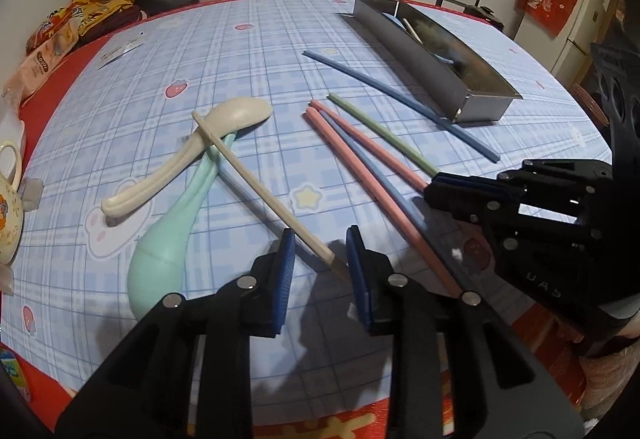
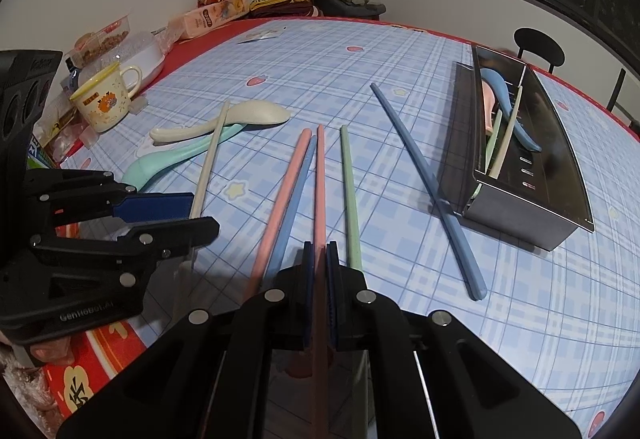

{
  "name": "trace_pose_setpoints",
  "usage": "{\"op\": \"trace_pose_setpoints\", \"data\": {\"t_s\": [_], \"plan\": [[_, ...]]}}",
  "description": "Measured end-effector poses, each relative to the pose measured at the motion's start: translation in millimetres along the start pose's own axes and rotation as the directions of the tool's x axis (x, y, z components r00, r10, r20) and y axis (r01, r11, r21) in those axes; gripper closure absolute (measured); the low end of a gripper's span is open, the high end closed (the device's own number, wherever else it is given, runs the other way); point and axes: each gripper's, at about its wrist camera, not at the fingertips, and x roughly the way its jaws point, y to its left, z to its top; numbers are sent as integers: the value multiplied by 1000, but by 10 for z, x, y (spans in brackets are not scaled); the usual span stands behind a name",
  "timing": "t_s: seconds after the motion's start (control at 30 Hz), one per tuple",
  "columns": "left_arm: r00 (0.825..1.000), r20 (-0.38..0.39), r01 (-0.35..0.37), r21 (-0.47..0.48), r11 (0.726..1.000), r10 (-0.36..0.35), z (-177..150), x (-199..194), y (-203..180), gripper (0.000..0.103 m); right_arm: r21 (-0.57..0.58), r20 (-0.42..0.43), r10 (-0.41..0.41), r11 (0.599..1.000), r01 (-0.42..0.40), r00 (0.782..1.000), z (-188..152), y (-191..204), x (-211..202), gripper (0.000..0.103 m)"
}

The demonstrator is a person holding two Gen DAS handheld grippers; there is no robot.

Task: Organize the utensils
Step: 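Lower the left tool onto the cream chopstick lying across the spoon and close it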

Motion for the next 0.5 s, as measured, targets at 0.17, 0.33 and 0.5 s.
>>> {"op": "trace_pose_setpoints", "data": {"t_s": [0.17, 0.33, 0.5], "plan": [[1000, 0, 2, 11, 1000, -2, 97, 34, 113, 83, 0, 0, 0, 1000, 0, 1000, 3, 0, 0, 96], [1000, -24, 7, 23, 1000, -6, 195, 123, 152, 93, 2, 0, 2, 1000, -2, 1000, 3, 1, -2, 96], [999, 1, -41, 67, 997, 41, 172, 134, 72, 92, 0, 0, 0, 1000, 0, 1000, 2, -1, -2, 96]]}}
